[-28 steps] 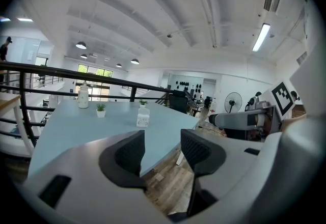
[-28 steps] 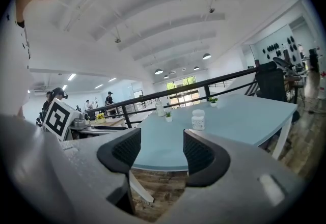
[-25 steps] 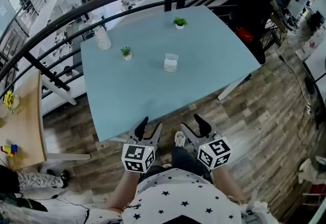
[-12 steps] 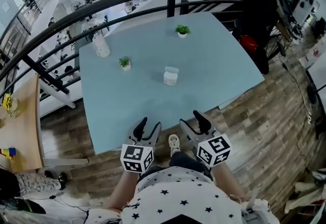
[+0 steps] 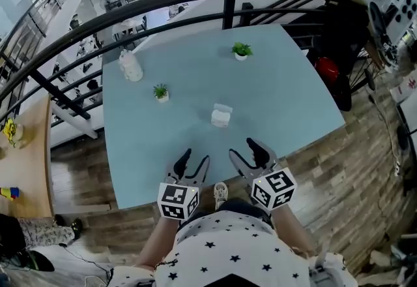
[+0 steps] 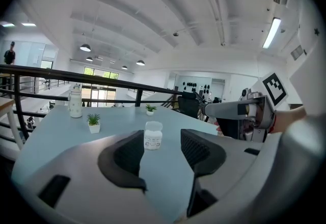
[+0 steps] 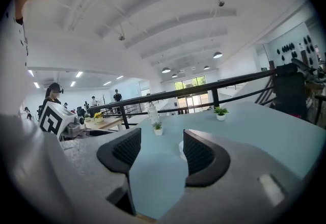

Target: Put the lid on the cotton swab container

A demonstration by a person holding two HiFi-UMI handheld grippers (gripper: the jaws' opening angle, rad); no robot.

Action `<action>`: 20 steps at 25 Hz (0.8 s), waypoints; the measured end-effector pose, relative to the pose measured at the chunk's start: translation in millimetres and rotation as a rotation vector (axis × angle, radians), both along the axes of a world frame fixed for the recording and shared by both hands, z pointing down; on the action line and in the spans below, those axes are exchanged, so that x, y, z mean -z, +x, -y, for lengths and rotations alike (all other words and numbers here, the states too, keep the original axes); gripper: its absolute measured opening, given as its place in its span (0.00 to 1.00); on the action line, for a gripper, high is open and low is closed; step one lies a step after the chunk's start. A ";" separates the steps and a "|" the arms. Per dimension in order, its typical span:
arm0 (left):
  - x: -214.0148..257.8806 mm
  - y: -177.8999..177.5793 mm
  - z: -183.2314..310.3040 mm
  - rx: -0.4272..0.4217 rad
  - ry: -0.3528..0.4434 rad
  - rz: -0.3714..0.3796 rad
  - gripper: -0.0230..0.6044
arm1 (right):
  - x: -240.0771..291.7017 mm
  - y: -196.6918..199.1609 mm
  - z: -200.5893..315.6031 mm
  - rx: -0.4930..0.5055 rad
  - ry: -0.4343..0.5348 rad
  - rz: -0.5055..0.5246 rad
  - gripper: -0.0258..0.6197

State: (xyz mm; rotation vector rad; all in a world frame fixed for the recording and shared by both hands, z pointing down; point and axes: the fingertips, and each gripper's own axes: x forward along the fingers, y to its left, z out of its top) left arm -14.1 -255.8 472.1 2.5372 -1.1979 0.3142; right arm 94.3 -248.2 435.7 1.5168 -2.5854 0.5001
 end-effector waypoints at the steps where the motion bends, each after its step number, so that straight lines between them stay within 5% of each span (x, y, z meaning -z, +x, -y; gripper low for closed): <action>1: -1.6 2.2 5.6 0.002 -0.003 0.003 0.37 | -0.9 1.1 6.3 0.006 -0.001 -0.001 0.42; 20: -38.0 47.3 86.3 0.036 -0.036 0.039 0.45 | -21.5 27.2 101.1 0.107 -0.033 0.008 0.42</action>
